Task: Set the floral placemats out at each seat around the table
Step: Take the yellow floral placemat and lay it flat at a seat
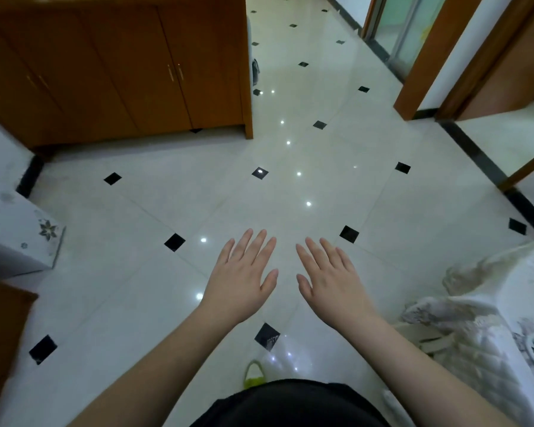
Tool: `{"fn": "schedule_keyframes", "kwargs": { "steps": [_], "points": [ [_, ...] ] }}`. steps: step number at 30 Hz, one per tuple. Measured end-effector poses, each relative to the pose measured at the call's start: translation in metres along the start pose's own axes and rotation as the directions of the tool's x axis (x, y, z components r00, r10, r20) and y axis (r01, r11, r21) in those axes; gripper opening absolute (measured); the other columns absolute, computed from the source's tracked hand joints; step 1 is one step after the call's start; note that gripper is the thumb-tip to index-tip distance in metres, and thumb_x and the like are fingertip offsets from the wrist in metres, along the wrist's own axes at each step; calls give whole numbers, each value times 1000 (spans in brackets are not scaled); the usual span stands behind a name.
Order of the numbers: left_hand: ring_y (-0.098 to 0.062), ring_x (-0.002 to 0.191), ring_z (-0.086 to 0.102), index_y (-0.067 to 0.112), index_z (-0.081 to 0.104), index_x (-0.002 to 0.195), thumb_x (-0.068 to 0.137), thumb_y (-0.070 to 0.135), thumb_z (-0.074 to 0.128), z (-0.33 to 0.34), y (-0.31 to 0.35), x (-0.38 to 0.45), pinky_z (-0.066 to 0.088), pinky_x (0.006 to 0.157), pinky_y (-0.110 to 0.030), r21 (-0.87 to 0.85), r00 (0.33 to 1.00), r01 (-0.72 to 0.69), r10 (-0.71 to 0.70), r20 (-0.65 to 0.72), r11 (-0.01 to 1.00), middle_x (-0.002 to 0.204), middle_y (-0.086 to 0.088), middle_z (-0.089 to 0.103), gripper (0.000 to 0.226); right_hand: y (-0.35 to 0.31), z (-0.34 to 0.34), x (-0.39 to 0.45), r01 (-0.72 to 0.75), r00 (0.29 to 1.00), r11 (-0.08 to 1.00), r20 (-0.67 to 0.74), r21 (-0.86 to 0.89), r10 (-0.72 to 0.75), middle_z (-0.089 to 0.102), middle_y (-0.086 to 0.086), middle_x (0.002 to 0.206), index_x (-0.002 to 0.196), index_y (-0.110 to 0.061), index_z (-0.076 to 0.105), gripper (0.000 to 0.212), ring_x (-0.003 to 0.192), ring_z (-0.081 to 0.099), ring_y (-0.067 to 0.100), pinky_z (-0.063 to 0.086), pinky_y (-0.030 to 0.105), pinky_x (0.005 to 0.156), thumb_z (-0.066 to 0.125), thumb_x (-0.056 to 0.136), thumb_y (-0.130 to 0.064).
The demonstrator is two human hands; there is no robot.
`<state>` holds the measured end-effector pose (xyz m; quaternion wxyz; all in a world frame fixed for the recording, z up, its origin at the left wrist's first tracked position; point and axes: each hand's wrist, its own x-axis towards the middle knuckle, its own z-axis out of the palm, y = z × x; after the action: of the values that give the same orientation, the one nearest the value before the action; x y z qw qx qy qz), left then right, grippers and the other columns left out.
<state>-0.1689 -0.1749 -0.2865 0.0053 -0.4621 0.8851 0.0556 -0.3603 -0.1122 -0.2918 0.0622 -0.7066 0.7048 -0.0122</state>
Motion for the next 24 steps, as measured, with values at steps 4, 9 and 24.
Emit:
{"fn": "schedule_keyframes", "kwargs": {
  "steps": [4,9,24],
  "points": [
    [-17,154,-7,28,2,159,100,54,10,-4,-16,55,-5,122,-40,-15,997,-67,68,23,998,168,6,-1,65,10,-17,33,-82,996,997,-22,-11,82,23,5,163,156,-19,25,58,150,19,28,12,44,122,36,103,-40],
    [-17,154,-5,30,3,159,93,57,-4,-9,-3,124,-4,123,-40,-24,983,-183,184,19,983,168,5,0,71,53,-26,60,-216,976,975,-34,-44,214,33,6,159,153,-18,34,58,147,29,30,18,45,120,44,100,-40],
    [-15,154,-9,30,-2,159,101,55,11,-14,137,346,-6,123,-39,29,882,-468,464,84,883,168,7,-3,65,260,-37,113,-503,860,862,-63,64,506,21,3,163,157,-19,20,61,151,16,26,9,42,122,32,103,-44]
  ]
}}
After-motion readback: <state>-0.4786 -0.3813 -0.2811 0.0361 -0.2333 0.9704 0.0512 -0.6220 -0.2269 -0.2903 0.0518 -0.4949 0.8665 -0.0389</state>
